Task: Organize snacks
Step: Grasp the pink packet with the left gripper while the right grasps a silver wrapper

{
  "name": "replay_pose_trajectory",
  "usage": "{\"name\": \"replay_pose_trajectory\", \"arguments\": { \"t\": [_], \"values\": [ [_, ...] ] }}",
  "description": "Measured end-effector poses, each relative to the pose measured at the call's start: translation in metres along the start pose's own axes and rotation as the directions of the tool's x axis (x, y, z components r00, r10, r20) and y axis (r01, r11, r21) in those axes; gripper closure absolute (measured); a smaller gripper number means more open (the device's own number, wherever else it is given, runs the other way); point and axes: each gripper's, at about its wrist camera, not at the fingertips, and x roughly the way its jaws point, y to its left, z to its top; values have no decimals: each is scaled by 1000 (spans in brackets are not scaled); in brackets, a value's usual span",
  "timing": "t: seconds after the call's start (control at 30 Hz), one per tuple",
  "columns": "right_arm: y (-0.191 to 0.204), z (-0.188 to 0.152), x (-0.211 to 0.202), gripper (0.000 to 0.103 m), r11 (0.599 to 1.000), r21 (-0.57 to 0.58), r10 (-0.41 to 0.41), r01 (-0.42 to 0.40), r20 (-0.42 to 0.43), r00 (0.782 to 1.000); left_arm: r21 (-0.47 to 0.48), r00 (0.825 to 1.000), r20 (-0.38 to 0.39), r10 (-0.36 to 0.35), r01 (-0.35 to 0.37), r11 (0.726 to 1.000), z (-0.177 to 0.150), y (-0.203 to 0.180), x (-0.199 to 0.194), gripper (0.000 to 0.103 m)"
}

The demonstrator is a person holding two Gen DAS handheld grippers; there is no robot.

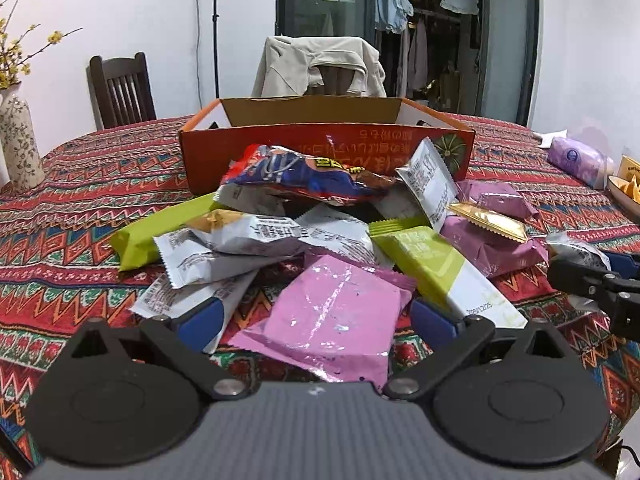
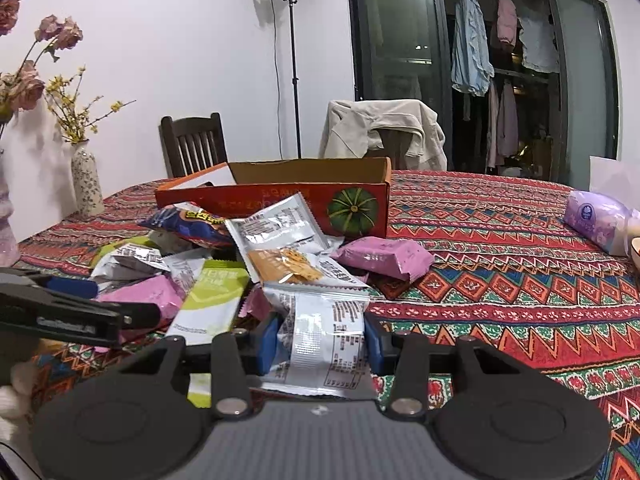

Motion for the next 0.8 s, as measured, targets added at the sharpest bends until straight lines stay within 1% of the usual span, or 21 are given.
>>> {"name": "replay_pose_trajectory", "arguments": {
  "t": [0.17, 0.23, 0.53, 0.6, 0.67, 0.8],
  "values": [
    [1, -1, 0, 60, 1000, 0, 12, -12, 0, 1000, 28, 1000, -17, -21, 21, 999, 4, -5, 7, 24],
    [2, -1, -1, 60, 1000, -2, 17, -17, 2, 1000, 30, 999, -27, -33, 34, 999, 6, -7, 11, 27],
    [3, -2, -3, 60, 1000, 1, 17, -17, 2, 1000, 31, 998, -47, -32, 33, 999, 4, -8, 15, 27],
    [5, -2, -4, 60, 1000, 0, 18, -18, 1, 1000, 30, 999, -43, -29, 30, 999, 4, -9, 14, 30],
    [6, -2, -5, 60, 1000, -2, 18, -18, 2, 1000, 29, 999, -37, -26, 27, 999, 2, -10, 11, 38],
    [8, 0, -8, 60, 1000, -3, 7, -7, 6, 1000, 17, 999, -24, -33, 34, 999, -1, -9, 5, 40]
  ]
}}
